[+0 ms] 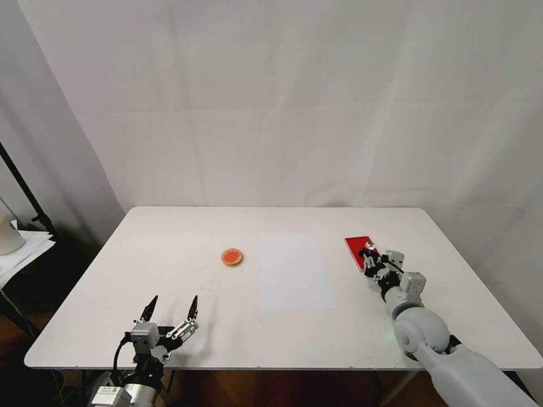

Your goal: Pick up the stamp from the ink pad and place it onto another ink pad.

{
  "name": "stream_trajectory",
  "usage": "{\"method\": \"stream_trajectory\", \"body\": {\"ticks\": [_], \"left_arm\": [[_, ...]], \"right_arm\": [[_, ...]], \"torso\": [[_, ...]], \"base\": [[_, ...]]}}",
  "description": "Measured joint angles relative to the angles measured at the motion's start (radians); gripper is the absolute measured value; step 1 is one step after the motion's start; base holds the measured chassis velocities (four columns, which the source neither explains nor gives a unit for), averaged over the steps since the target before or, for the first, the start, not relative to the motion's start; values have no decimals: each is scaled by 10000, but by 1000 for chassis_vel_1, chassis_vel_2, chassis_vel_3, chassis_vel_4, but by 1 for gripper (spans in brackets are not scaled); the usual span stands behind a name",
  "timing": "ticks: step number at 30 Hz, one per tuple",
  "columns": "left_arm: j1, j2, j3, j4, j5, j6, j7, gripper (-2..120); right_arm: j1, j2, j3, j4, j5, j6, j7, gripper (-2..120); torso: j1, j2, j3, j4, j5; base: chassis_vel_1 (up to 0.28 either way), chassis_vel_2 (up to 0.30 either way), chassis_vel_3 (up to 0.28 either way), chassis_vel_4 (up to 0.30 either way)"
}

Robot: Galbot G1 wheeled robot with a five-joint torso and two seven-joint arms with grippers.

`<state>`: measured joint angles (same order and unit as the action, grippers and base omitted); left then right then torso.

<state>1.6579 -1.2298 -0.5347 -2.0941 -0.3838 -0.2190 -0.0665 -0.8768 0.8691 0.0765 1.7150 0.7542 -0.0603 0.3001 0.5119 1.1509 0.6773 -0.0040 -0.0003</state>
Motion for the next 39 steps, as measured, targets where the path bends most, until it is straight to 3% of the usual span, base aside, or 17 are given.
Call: {"method": "stream_trajectory", "body": {"ticks": [3,7,14,24,39], "left_arm": [[0,0,0,0,0,0,-1,100],[-1,0,0,0,0,0,-1,100],[-1,0,0,0,0,0,-1,100],[0,0,0,0,0,0,-1,100],[1,0,0,0,0,0,-1,100]], "right_arm": [[554,-167,-583,51,-73,320,-389,9],[2456,165,-3168,-221,27,621,-1267,9],[3522,911,-5040,-1281,105,326,-1457,9],[3444,1129,-5184,-2043,296,343,-1189,9],[4294,1122,-5397,-1047,1014,-52,-889,9]], "torso": [[-1,0,-1,-1,-10],[1,0,1,8,1],[0,0,1,6,0],[-1,1,-2,2,0],[0,0,1,-1,-1]], "base": [[0,0,0,0],[0,0,0,0],[0,0,0,0],[0,0,0,0],[0,0,0,0]]}}
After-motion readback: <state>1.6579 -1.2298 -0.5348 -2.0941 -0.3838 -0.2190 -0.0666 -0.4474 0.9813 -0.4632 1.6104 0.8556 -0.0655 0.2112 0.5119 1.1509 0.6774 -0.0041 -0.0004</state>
